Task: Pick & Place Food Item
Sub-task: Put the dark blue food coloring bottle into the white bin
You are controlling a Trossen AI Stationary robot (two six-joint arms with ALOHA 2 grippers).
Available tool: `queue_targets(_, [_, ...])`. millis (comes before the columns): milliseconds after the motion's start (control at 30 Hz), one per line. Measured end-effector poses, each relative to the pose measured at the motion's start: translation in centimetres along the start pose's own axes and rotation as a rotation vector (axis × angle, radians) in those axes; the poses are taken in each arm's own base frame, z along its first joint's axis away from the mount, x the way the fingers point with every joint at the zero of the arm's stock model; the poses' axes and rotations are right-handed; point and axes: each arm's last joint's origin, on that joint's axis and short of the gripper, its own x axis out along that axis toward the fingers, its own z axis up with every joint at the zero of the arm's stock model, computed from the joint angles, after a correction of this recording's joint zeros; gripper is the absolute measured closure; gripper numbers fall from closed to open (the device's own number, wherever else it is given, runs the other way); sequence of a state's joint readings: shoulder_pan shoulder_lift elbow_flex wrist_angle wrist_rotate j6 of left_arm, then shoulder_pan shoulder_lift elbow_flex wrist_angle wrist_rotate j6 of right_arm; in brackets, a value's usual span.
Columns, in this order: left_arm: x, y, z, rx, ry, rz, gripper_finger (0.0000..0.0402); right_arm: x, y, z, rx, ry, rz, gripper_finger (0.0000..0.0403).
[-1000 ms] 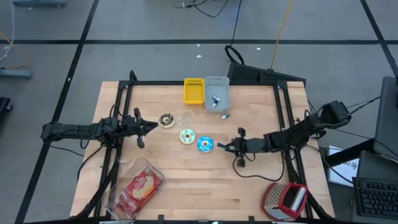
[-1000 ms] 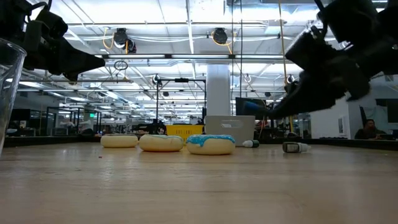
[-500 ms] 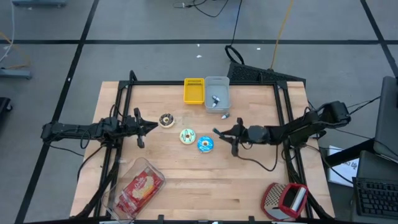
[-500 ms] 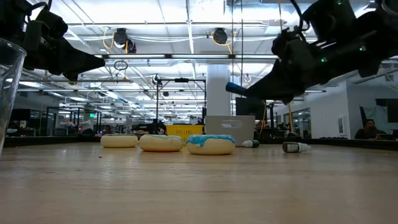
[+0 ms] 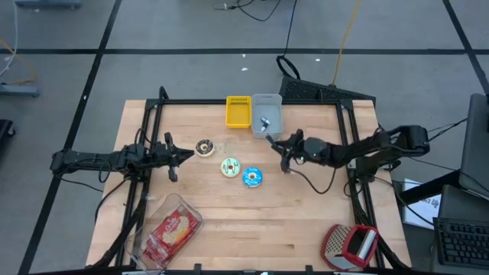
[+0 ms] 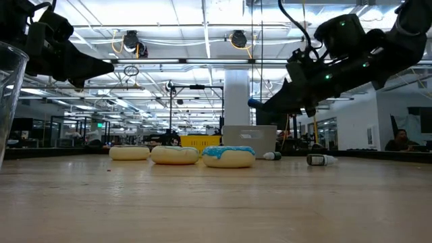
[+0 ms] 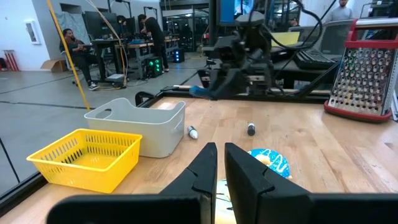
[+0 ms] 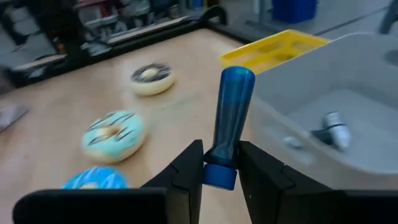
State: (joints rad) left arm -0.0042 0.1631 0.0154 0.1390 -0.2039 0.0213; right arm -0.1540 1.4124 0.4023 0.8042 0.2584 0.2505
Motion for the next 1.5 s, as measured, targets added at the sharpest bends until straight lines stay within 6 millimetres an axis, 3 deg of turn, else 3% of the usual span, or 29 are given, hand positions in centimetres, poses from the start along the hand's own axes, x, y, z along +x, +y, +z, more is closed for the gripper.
queue_targets(367, [0.0,0.0,0.0,0.000,0.000,0.000,0.0371,0.8,-3.2,1.7,0.076,-0.074,-0.126,0.0324])
queue_targets(1000, [0.0,0.0,0.0,0.000,0.000,0.000,0.0371,2.7,-4.8,5.4,0.087,-0.067,-0.220,0.0324])
queue_targets(1500, [0.0,0.0,0.0,0.000,0.000,0.000,0.0371,4.5,-5.0,3.1,0.077,-0.002,-0.207,0.0324])
